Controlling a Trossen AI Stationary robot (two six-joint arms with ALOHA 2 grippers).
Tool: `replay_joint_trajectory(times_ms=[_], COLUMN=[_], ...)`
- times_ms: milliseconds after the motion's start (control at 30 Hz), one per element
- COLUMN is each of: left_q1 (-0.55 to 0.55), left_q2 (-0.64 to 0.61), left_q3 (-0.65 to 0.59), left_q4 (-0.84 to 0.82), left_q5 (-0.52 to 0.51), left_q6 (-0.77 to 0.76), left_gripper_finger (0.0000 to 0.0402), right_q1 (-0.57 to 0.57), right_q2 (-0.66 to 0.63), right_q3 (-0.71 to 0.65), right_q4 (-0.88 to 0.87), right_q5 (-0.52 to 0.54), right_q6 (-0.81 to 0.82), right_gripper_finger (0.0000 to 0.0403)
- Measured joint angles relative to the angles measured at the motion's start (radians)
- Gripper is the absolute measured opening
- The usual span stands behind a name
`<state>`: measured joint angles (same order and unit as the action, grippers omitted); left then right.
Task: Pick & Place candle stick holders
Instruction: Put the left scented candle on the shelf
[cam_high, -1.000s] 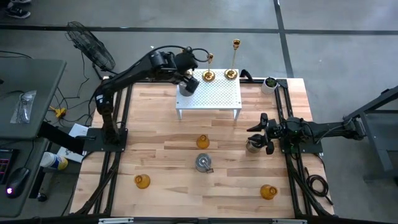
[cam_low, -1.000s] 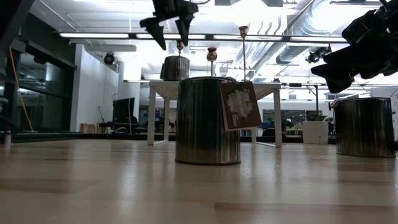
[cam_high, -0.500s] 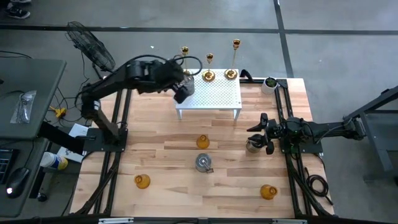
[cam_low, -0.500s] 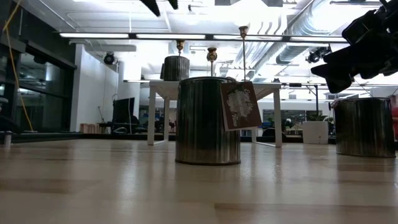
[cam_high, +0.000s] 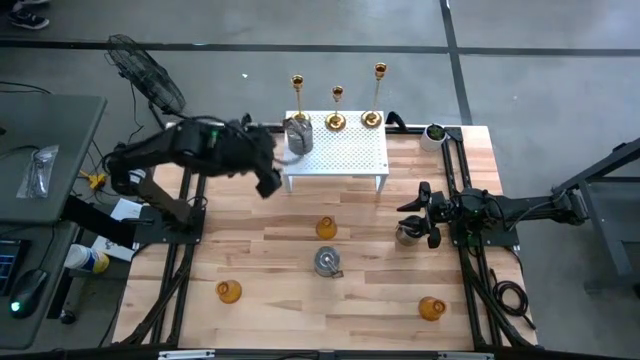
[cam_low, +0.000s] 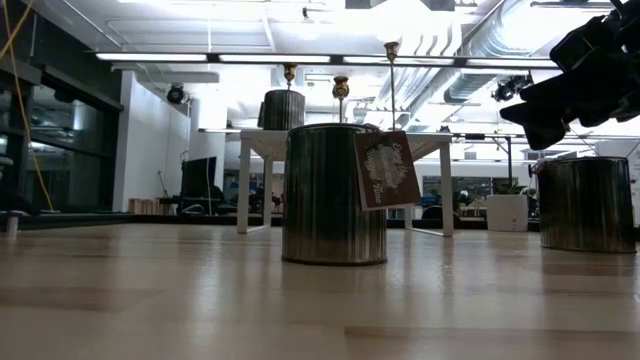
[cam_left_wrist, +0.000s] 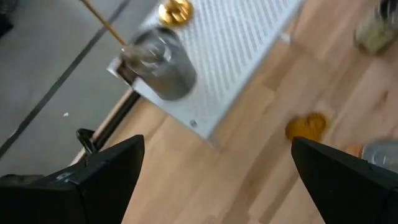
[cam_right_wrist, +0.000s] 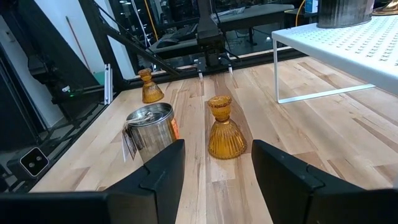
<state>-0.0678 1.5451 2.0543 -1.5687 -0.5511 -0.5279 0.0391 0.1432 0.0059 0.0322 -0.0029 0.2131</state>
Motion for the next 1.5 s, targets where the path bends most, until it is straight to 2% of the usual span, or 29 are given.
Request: replay_joint_trajectory(times_ms=[100, 300, 367, 500, 600, 967, 1200, 1500], left_q1=[-0.032, -0.073, -0.074, -0.07, -0.07, -0.111, -0.146, -0.142], left_q2=[-0.006, -0.005, -0.006, 0.002, 0.038, 0.21, 0.302, 0.371], left_q3=[-0.069, -0.235, -0.3, -0.385, -0.406, -0.406, -0.404, -0.404], left_q4=[0.041, 0.276, 0.38, 0.471, 0.46, 0.61, 0.73, 0.774], left_q5=[0.027, 0.193, 0.245, 0.327, 0.368, 0.488, 0.537, 0.562], left_q6=[0.04, 0.156, 0.103, -0.21, -0.329, -0.521, -0.568, -0.608], left_gripper_finger=[0.04, 0.04, 0.04, 0.04, 0.04, 0.04, 0.04, 0.04], right_q1=[0.0, 0.0, 0.0, 0.0, 0.0, 0.0, 0.0, 0.0], right_q2=[0.0, 0.0, 0.0, 0.0, 0.0, 0.0, 0.0, 0.0], right_q3=[0.0, 0.0, 0.0, 0.0, 0.0, 0.0, 0.0, 0.0], right_q4=[0.0, 0.0, 0.0, 0.0, 0.0, 0.0, 0.0, -0.002], right_q5=[0.0, 0.0, 0.0, 0.0, 0.0, 0.0, 0.0, 0.0], right_q6=[0.0, 0.0, 0.0, 0.0, 0.0, 0.0, 0.0, 0.0], right_gripper_finger=[0.0179, 0.0179, 0.0179, 0.0179, 0.0179, 0.0179, 0.0179, 0.0179])
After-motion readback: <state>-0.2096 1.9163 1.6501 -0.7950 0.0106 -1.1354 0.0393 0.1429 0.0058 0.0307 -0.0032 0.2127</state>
